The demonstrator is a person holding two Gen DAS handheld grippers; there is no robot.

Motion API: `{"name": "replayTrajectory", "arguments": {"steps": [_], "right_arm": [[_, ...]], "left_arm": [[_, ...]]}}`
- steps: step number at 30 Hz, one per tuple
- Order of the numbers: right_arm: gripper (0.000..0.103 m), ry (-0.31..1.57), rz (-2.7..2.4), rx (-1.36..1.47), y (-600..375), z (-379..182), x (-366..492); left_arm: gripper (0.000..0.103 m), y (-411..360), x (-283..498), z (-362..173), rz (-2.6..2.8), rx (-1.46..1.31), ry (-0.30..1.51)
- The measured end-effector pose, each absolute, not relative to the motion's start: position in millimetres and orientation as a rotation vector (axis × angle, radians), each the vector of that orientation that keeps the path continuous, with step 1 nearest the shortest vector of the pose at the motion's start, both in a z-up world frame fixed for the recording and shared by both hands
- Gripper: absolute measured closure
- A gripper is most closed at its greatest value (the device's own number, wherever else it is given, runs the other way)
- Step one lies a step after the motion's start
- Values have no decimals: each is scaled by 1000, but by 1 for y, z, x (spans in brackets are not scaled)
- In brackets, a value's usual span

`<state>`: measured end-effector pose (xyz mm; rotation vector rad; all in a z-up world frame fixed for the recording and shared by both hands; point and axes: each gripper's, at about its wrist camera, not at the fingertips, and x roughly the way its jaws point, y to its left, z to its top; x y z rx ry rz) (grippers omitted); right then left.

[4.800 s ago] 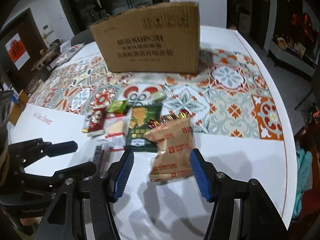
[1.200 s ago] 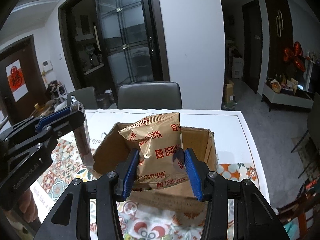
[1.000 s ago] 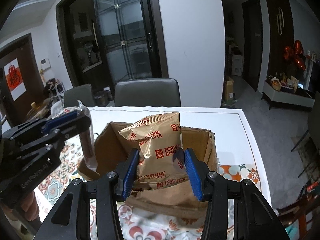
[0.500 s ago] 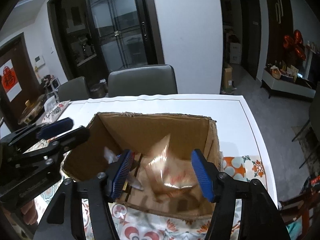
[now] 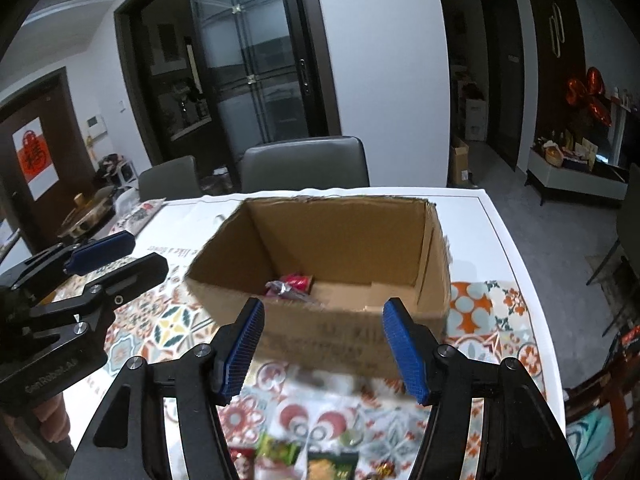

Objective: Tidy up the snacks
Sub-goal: 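Move both tools back over the remaining snacks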

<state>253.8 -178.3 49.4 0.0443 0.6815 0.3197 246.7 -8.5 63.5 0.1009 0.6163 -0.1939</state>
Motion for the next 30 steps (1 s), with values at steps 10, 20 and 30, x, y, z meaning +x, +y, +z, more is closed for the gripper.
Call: {"name": "replayTrajectory", "arguments": {"steps": [10,20,30], "right_arm": [[40,672,317,27,-179,40,204],[40,720,322,19,-184,16,174],[40,792,324,15,-185,-16,160]], "left_arm": [[54,-4,194,44,-242,56,651],[54,-7,157,15,-247,34,698],[54,-12,151,-21,-276,1,802]]}}
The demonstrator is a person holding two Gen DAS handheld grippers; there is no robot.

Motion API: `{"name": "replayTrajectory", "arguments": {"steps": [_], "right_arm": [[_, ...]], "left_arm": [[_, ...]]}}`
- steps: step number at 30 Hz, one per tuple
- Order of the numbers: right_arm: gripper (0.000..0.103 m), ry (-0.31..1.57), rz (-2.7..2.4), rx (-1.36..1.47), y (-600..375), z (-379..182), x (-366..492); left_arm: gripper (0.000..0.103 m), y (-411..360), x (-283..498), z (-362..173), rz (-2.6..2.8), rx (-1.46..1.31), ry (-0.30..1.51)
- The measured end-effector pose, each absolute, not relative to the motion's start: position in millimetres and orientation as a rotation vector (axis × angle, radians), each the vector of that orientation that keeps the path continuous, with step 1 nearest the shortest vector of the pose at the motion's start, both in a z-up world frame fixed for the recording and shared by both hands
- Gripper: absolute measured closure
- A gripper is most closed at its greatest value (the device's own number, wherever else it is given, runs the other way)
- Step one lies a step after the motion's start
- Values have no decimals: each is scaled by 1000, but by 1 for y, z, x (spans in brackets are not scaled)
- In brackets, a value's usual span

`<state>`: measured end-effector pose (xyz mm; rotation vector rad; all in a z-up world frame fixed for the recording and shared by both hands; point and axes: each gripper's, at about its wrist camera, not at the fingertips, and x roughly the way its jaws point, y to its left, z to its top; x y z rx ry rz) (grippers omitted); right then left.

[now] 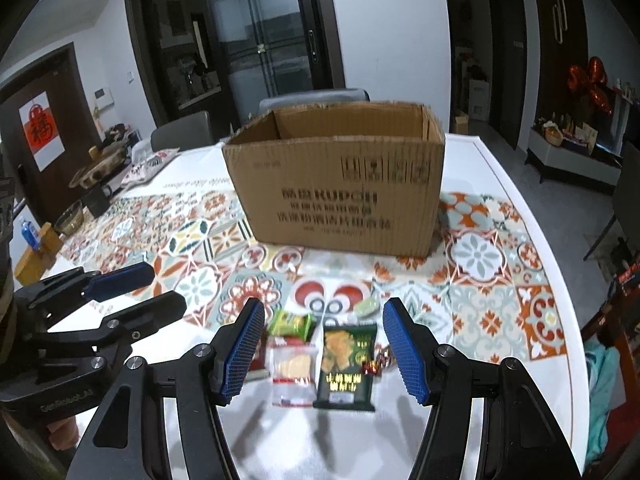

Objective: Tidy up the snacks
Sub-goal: 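Move both tools back over the remaining snacks, then grasp the red candy packet with the left gripper while the right grasps the green cracker pack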

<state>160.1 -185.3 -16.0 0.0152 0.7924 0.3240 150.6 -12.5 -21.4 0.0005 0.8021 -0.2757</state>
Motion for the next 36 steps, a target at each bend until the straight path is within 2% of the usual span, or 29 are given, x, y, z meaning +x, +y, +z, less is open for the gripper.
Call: {"name": "replayTrajectory", "arguments": {"steps": [16,20,36], "right_arm": [[41,967,316,44,-190,-78,160],[46,1004,324,59,-191,-90,163],[49,1045,318,58,-189,-109,180]], "left_arm": [[55,-17,156,-74,-296,-51,959],[57,-17,161,-85,-300,-63,991],[66,-19,187,-108,-307,-112,1053]]}}
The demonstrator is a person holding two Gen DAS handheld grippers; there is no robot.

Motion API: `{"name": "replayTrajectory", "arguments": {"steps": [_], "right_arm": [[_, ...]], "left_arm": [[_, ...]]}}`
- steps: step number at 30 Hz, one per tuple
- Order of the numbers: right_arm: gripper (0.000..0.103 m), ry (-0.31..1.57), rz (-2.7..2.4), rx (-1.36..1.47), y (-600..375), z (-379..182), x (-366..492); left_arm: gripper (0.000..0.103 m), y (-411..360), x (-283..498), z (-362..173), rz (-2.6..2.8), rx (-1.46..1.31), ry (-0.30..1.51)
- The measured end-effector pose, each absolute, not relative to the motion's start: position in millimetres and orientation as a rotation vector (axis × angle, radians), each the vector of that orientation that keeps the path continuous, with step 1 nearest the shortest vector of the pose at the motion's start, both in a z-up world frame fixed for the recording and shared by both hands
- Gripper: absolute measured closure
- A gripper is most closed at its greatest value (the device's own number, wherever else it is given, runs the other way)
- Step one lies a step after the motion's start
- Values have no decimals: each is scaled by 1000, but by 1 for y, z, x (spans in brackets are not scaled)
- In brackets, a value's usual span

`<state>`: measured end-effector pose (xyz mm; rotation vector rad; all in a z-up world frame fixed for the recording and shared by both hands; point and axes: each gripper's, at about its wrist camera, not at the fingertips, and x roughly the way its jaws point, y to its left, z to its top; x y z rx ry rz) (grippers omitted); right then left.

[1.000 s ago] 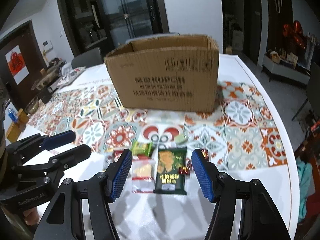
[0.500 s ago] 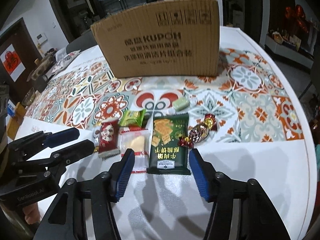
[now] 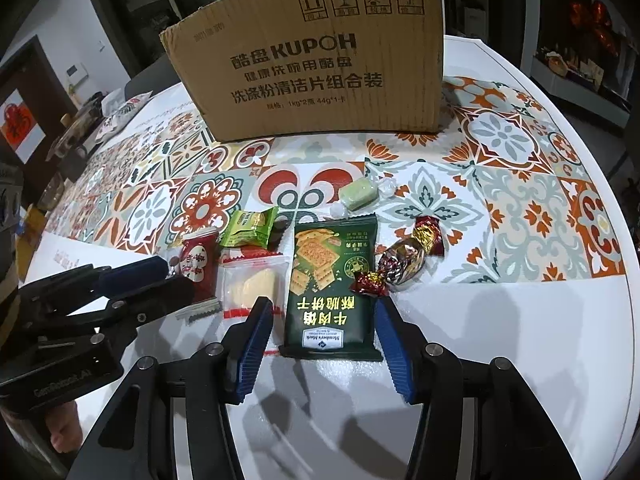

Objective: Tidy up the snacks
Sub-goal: 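Grasp the red candy packet with the left gripper while the right grasps the green cracker pack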

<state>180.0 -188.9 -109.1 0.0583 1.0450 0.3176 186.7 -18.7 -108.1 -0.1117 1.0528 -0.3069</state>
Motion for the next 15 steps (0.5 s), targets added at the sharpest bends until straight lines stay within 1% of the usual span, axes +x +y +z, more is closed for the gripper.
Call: {"name": "replayTrajectory", "arguments": {"steps": [3,9,10,12,15], "right_arm": [[51,1041,314,53,-189,-111,184],[51,1031,310,31,-185,-112,195],[51,1027,307,21,-184,-112,196],[52,1021,300,-4,-181,-112,197],[53,1010,284,-64,-174,-113,194]], "left_arm": [[67,-22,193,-109,-303,-112,1050],[67,-25,203,-116,-306,-127,1074],[68,-25,204,-117,-304,-129,1079],[73,-25,205,-119,-298,-131,1083],[76,-24,205,-119,-294,-132,1082]]}}
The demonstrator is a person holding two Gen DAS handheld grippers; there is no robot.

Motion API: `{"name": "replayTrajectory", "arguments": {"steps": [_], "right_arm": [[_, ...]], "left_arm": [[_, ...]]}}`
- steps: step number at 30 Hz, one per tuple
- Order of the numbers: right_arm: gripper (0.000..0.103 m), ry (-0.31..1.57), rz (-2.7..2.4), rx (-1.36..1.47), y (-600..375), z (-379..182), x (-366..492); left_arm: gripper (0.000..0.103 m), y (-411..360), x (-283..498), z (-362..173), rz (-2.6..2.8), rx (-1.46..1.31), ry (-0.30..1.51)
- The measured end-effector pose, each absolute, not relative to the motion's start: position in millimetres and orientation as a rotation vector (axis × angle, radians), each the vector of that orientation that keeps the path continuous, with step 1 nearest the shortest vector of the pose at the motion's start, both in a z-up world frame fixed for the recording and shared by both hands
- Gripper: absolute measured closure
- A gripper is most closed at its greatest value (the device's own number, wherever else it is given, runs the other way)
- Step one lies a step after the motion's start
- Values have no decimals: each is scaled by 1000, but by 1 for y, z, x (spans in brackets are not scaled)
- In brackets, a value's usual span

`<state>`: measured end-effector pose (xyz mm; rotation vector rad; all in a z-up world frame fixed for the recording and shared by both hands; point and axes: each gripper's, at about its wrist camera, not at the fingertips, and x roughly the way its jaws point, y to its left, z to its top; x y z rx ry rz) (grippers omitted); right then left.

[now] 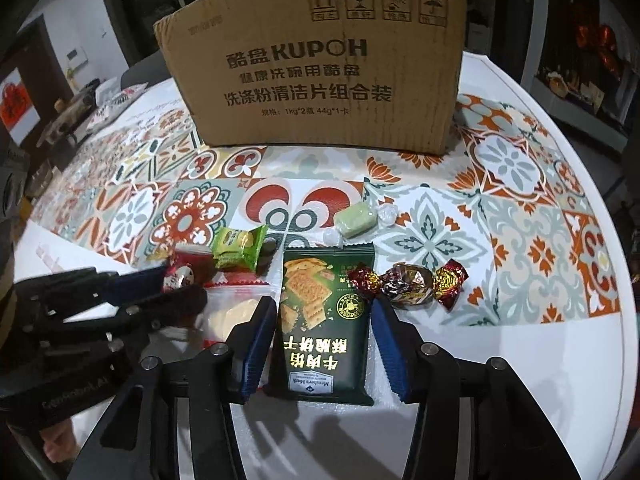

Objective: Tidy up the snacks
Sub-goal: 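Grasp the red candy packet with the left gripper while the right grasps the green cracker pack, then lift both snacks and carry them over the box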

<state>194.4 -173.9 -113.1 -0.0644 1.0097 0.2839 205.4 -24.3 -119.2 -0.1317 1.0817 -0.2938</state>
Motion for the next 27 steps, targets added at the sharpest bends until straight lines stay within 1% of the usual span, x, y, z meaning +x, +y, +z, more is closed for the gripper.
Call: {"name": "replayTrajectory", "arguments": {"steps": [4,12,27], "right_arm": [[57,991,283,-127,-167,-115,192],[58,999,309,-54,-175,-109,190],[58,846,317,-41,-177,-50,167]], "left_arm": [[80,-24,205,-120,-298,-137,1082],[81,-23,196,-112,-298,-139,1051],[81,-19,171,-55,-313,-117,896]]}}
